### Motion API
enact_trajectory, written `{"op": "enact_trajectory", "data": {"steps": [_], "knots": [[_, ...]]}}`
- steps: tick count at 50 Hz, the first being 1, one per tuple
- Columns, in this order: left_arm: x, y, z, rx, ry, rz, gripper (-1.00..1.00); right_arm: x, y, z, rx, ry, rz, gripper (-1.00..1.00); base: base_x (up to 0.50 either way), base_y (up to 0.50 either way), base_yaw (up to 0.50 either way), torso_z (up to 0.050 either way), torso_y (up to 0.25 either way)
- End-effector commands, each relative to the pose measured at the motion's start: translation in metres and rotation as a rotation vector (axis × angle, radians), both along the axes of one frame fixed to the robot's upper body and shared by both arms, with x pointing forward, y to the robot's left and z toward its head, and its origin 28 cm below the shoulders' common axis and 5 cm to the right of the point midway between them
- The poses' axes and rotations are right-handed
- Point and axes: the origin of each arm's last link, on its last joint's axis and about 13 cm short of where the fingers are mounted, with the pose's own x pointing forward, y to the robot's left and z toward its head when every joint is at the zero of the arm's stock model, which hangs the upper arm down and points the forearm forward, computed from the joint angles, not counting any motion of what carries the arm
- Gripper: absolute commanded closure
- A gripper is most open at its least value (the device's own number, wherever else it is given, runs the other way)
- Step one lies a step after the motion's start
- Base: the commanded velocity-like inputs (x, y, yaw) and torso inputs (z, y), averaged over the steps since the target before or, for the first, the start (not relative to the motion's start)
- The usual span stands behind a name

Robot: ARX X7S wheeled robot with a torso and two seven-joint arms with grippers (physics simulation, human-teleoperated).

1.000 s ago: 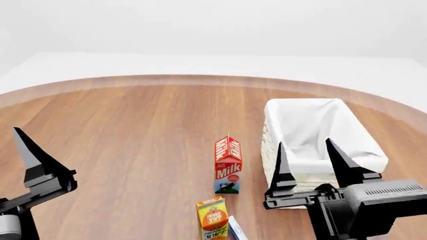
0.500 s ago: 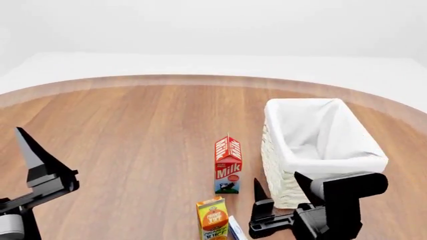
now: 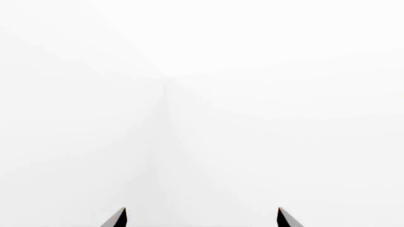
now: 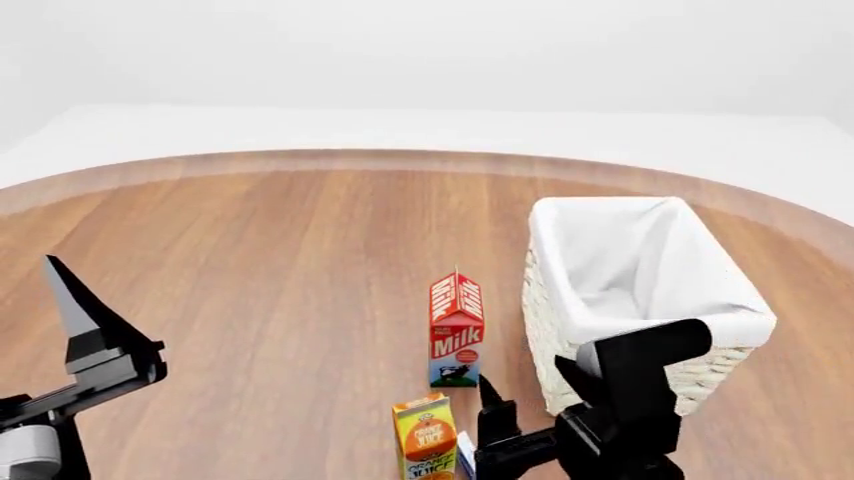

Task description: Pick up the cream cheese box and the butter, and put them in the basket.

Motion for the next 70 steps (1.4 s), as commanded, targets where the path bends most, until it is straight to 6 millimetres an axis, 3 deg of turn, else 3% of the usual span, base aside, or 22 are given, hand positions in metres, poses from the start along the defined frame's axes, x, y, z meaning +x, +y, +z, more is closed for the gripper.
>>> {"op": "enact_trajectory", "data": {"steps": [1, 19, 70], "knots": [[0.000, 0.002, -0.001, 0.006, 0.012, 0.010, -1.00, 0.012, 0.001, -0.003, 0.065, 0.061, -0.023, -1.00, 0.00, 0.00, 0.00, 0.000, 0.000], [0.000, 0.003, -0.001, 0.002, 0.012, 0.009, -1.00, 0.024, 0.002, -0.024, 0.058, 0.184, -0.054, -1.00, 0.00, 0.00, 0.00, 0.000, 0.000], [0.000, 0.002, -0.002, 0.001, 0.018, 0.011, -1.00, 0.018, -0.009, -0.060, -0.022, 0.257, -0.103, -1.00, 0.00, 0.00, 0.00, 0.000, 0.000]]}}
